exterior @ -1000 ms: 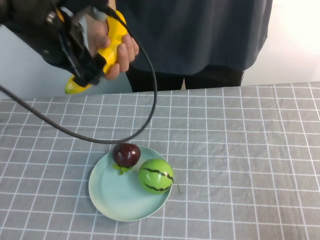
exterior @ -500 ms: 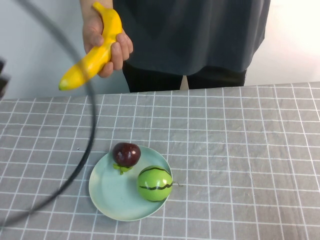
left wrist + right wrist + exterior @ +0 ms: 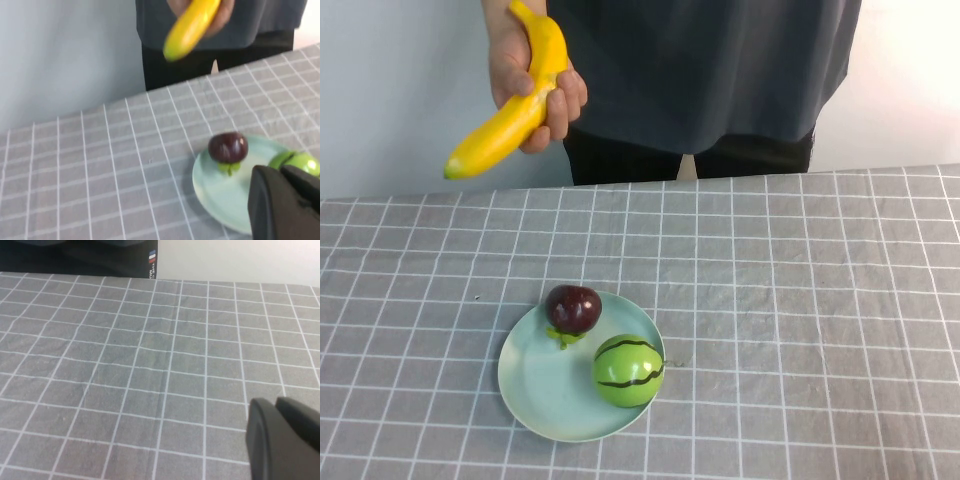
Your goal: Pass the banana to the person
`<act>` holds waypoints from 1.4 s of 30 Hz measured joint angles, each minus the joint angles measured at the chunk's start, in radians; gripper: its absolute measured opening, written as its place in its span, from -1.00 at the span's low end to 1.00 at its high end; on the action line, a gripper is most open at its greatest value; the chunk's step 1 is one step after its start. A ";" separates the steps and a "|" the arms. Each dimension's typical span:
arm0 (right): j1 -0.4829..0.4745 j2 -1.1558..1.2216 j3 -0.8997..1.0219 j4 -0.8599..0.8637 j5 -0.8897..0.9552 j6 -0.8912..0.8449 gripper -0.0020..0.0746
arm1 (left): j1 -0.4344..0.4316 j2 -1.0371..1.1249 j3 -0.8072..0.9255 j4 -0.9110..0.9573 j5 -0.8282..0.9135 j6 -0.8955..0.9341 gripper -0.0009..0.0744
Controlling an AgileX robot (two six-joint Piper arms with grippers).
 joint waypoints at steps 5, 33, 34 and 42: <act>0.000 0.000 0.000 0.000 -0.002 0.000 -0.96 | 0.000 -0.151 0.199 0.002 -0.007 -0.005 -0.98; 0.000 0.000 0.000 0.000 -0.002 0.000 -0.96 | 0.243 -0.222 0.691 -0.085 -0.776 -0.052 -0.99; 0.000 0.000 0.000 0.000 -0.002 0.000 -0.96 | 0.248 -0.235 0.691 -0.086 -0.766 -0.054 -0.99; 0.000 0.000 0.000 0.000 -0.002 0.000 -0.96 | 0.251 -0.314 0.691 -0.084 -0.570 -0.054 -0.98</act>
